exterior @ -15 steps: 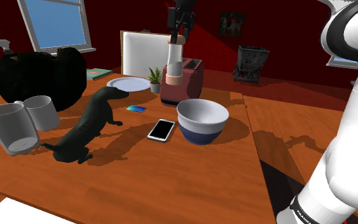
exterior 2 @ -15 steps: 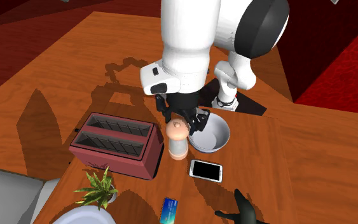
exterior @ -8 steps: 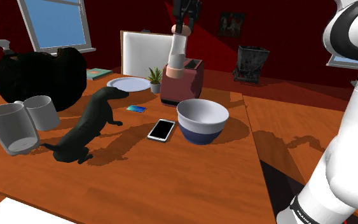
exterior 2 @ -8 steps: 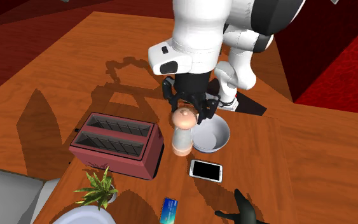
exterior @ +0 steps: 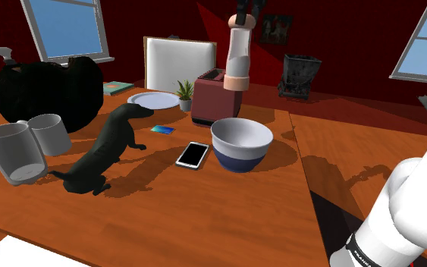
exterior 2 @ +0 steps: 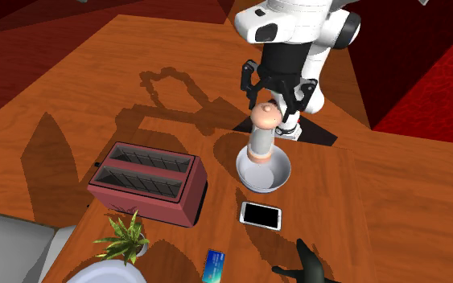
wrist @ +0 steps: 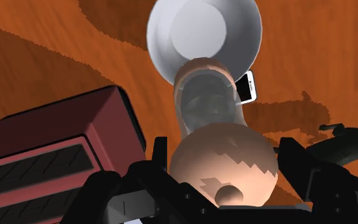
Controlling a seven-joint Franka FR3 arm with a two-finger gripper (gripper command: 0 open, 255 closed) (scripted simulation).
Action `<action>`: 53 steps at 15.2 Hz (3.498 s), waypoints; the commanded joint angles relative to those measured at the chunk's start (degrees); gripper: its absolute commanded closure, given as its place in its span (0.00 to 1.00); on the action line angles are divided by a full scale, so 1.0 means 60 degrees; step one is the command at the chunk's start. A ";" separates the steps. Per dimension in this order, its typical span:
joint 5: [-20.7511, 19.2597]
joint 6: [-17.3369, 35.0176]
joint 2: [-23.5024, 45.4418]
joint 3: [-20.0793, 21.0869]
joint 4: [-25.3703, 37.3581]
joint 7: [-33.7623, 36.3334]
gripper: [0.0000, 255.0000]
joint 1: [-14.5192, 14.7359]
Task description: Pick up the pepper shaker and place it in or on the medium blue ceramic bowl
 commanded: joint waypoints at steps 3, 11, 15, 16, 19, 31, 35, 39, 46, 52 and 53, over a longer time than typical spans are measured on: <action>0.0163 -0.0527 -0.1027 0.0036 -0.0486 0.0162 1.00 0.0061; 0.0279 0.0503 -0.1976 -0.0034 -0.2457 0.0085 1.00 0.0078; 0.0317 0.1079 -0.2352 -0.0058 -0.3407 0.0041 1.00 0.0088; 0.0326 0.1218 -0.2438 -0.0063 -0.3632 0.0032 1.00 0.0091; 0.0350 0.1628 -0.2677 -0.0073 -0.4280 0.0005 1.00 0.0100; 0.0431 0.3133 -0.3395 -0.0078 -0.6501 -0.0073 1.00 0.0141; 0.0431 0.3133 -0.3393 -0.0078 -0.6498 -0.0072 1.00 0.0141; 0.0431 0.3133 -0.3393 -0.0078 -0.6498 -0.0072 0.00 0.0141; 0.0404 0.2488 -0.3189 -0.0089 -0.5651 -0.0049 0.00 0.0125; 0.0378 0.1901 -0.2960 -0.0092 -0.4835 -0.0024 0.00 0.0112; 0.0378 0.1901 -0.2960 -0.0092 -0.4835 -0.0024 0.00 0.0112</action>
